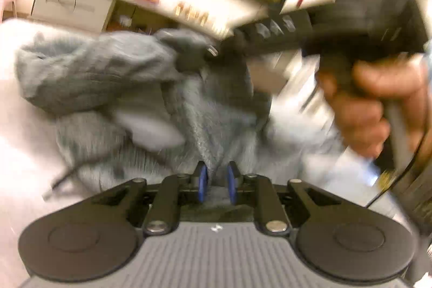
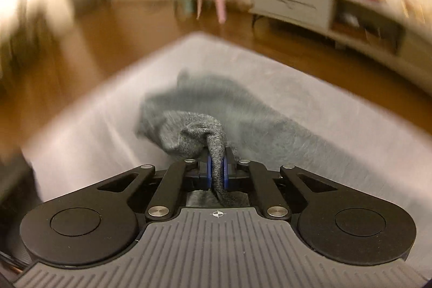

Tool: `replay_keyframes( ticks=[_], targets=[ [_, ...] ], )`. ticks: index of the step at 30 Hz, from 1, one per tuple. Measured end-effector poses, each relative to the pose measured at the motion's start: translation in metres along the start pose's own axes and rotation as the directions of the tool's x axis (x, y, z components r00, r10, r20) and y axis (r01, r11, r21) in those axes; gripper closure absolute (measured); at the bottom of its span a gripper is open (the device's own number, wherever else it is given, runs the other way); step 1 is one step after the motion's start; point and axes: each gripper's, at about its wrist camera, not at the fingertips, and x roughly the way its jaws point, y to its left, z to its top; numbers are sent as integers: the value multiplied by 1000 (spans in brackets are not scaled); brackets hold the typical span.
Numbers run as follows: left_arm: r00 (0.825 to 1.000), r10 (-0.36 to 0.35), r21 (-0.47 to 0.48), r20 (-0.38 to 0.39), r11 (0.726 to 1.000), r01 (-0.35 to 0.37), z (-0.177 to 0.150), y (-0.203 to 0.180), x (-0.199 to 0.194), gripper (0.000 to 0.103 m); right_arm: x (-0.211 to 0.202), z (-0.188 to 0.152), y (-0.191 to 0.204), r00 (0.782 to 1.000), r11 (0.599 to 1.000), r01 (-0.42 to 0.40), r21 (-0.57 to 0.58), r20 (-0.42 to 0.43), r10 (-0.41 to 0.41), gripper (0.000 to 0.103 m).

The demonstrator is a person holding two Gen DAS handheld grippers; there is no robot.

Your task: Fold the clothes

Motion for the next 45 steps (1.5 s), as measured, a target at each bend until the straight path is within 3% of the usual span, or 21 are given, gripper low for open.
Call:
replay_keyframes(
  ticks=[3,6,8,10,13,14,16,18,19,20,22,23,24,25,29,33,37,39,40,42,45],
  targets=[
    [996,-45,-57,79,997,49,11,14,-18,76,-14,-6,-38,985,952,-170,255,71,156,103],
    [979,-110,-212,170,967,145,15,44,-20,71,-19,-19,-64,948,843,-317,435,148,280,103],
    [971,-108,-331,215,927,176,23,68,-11,66,-19,-31,-69,924,780,-381,497,183,335,103],
    [959,-89,-418,268,886,199,33,86,-7,67,-19,-42,-67,911,747,-411,523,204,358,103],
    [927,-37,-468,373,855,223,48,99,-17,80,-20,-54,-60,895,713,-444,542,230,383,103],
    [905,-29,-465,425,850,246,55,100,-27,82,-21,-55,-56,884,700,-465,542,243,399,103],
    [853,-22,-405,522,873,271,76,93,-52,82,-22,-56,-48,862,672,-504,542,269,430,103],
    [827,-43,-330,561,904,271,110,86,-61,81,-18,-51,-38,855,666,-516,539,281,435,103],
    [816,-56,-291,575,918,268,129,82,-64,76,-13,-48,-36,895,720,-447,531,259,365,103],
    [829,-52,-267,557,934,238,146,80,-62,72,-8,-44,-34,927,767,-374,522,237,291,103],
    [887,70,-276,456,959,66,160,71,-54,75,4,-38,-32,974,841,-206,501,189,125,103],
    [905,89,-254,416,967,22,156,67,-54,75,11,-40,-38,992,855,-57,515,122,-7,103],
    [920,87,-221,381,975,0,148,64,-55,75,17,-45,-47,993,848,37,528,73,-89,103],
    [934,86,-188,346,982,-21,140,61,-56,74,19,-51,-56,993,838,58,543,57,-106,103],
    [986,76,-25,146,997,-73,74,39,-43,72,17,-80,-90,997,754,-23,656,73,-33,103],
    [994,99,154,-52,984,-90,35,25,1,72,12,-99,-108,993,674,-102,732,113,28,103],
    [985,121,302,-121,950,-79,26,6,49,72,16,-115,-115,963,634,-268,725,186,195,103],
    [980,136,333,-145,940,-81,22,3,64,75,12,-115,-111,968,680,-251,689,169,186,103],
    [977,147,349,-155,933,-85,19,2,71,96,10,-114,-110,974,707,-225,670,150,168,103],
    [978,174,359,-115,925,-122,16,-1,52,97,6,-108,-102,988,774,-152,614,100,115,99],
    [977,210,335,-21,923,-191,14,-4,5,98,-11,-89,-71,993,871,-117,477,75,93,83]
  ],
)
